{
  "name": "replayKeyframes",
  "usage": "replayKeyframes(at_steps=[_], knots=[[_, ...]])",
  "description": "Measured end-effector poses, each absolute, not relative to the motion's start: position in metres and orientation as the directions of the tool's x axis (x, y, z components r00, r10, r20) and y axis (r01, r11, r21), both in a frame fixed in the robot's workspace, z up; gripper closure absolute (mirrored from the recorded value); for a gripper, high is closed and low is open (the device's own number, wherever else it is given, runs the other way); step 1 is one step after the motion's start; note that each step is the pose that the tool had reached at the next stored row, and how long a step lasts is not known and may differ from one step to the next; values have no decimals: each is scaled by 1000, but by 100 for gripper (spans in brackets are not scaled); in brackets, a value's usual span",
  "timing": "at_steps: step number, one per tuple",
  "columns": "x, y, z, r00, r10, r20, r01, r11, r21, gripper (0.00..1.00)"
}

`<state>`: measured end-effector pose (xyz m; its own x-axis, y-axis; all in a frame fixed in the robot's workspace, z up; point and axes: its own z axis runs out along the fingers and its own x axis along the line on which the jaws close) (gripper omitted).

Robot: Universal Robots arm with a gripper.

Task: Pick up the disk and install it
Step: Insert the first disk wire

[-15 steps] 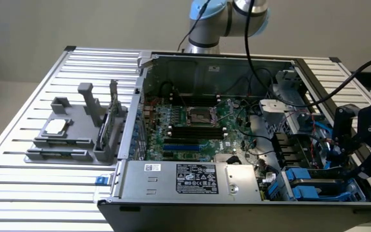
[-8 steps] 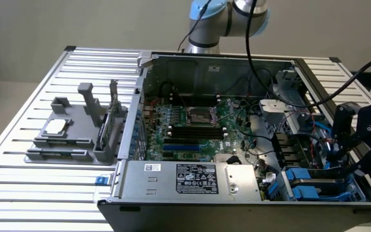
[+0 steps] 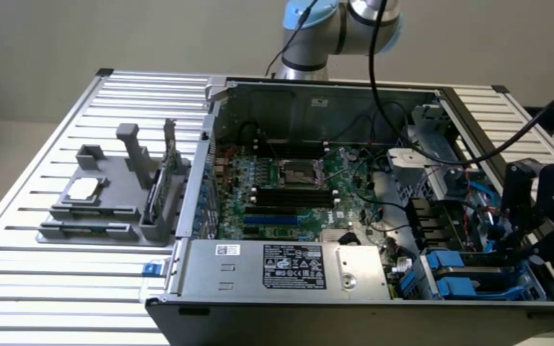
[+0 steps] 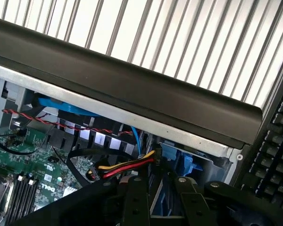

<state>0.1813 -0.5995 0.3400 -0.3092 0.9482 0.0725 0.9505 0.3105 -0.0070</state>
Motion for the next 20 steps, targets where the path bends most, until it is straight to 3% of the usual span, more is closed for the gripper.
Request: replayKeyframes(at_steps=[2, 20], knots=[[181, -600, 340, -305, 950, 75, 952, 306, -6, 82], [176, -599, 350, -251, 964, 83, 968, 252, -4, 83]])
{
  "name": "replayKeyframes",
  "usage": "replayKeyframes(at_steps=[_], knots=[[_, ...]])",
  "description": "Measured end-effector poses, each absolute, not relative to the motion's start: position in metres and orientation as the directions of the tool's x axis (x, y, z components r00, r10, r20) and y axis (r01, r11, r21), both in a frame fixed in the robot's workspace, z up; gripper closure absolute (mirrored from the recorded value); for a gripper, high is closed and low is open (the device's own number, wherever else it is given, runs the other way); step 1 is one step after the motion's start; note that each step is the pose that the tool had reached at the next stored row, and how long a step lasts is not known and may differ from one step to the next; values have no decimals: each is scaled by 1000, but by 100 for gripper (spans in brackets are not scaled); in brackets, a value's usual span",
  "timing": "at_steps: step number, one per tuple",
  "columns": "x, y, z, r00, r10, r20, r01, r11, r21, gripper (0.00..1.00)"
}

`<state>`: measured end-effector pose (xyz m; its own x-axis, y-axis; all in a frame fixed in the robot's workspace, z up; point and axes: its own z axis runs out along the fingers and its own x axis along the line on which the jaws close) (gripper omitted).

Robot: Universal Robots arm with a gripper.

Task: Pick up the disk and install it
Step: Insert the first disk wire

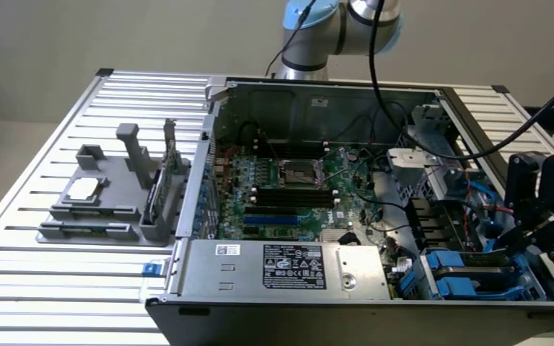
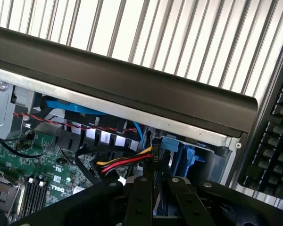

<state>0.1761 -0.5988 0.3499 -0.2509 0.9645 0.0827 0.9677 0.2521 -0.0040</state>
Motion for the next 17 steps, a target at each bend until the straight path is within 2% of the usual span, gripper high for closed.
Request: replayKeyframes(at_steps=[8, 15, 17], knots=[[176, -599, 349, -214, 973, 83, 976, 215, -13, 83], [176, -599, 349, -185, 977, 102, 975, 196, -109, 83], [176, -599, 349, -182, 979, 96, 973, 193, -125, 83]])
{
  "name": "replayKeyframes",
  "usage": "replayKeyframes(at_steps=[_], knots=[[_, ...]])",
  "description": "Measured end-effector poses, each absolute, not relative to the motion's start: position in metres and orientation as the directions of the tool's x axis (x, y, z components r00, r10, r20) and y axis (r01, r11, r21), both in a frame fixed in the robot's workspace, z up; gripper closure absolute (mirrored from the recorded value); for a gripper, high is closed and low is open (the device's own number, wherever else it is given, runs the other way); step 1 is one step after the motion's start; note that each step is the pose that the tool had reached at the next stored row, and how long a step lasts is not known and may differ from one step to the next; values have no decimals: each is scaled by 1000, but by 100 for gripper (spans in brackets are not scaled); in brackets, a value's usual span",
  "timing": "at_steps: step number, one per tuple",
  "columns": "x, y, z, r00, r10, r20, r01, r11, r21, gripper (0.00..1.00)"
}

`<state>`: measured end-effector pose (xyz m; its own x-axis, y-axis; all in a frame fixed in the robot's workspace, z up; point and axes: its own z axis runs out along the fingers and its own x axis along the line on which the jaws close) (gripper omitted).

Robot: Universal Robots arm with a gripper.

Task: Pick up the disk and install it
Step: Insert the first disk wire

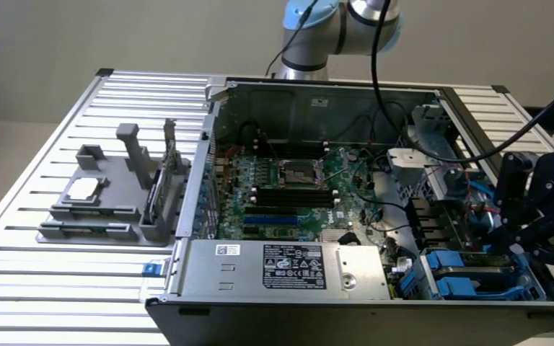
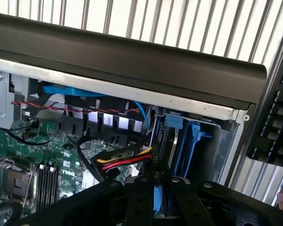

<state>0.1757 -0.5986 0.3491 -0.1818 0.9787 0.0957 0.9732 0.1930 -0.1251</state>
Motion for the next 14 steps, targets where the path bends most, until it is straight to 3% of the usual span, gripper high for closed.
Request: replayKeyframes(at_steps=[5, 11, 14], knots=[[176, -598, 349, -177, 981, 74, 971, 187, -150, 83], [176, -593, 349, -176, 984, 18, 970, 176, -166, 83], [176, -588, 349, -174, 985, 11, 971, 173, -167, 83]])
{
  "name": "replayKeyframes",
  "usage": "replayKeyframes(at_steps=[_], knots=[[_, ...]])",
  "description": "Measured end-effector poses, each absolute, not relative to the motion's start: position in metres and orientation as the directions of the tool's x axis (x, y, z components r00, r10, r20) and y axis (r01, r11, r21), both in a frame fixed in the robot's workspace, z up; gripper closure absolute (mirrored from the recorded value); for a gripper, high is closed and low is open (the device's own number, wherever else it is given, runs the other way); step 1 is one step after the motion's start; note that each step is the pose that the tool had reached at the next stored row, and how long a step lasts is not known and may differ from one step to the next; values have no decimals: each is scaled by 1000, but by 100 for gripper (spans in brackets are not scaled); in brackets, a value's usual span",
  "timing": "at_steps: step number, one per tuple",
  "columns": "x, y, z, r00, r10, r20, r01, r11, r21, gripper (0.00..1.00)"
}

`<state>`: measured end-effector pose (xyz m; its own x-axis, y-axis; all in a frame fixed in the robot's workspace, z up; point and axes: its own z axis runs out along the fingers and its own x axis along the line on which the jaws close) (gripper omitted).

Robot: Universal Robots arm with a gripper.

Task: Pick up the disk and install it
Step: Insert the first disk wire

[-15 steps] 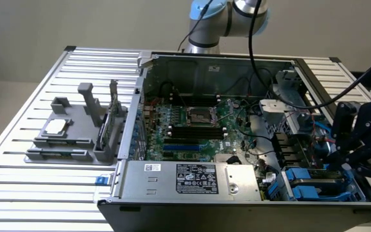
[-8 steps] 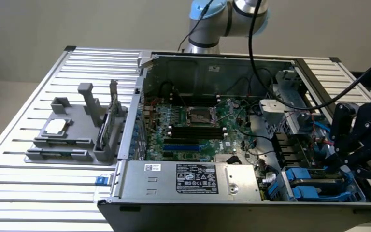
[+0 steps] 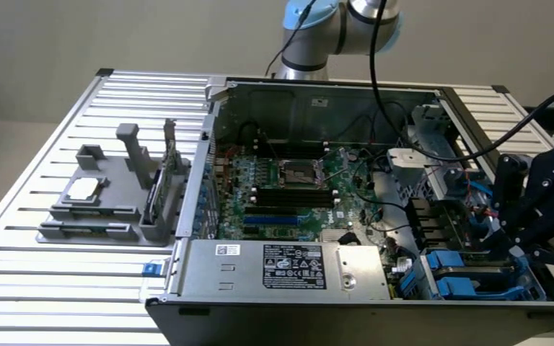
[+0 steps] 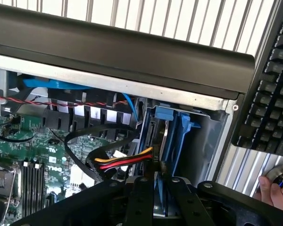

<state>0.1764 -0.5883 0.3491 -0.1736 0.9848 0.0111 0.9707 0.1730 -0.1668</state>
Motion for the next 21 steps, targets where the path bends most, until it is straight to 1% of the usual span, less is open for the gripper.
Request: replayKeyframes(at_steps=[15, 21], knots=[[181, -584, 345, -88, 996, -15, 982, 85, -170, 83], [182, -580, 342, -62, 998, -18, 984, 59, -170, 83]])
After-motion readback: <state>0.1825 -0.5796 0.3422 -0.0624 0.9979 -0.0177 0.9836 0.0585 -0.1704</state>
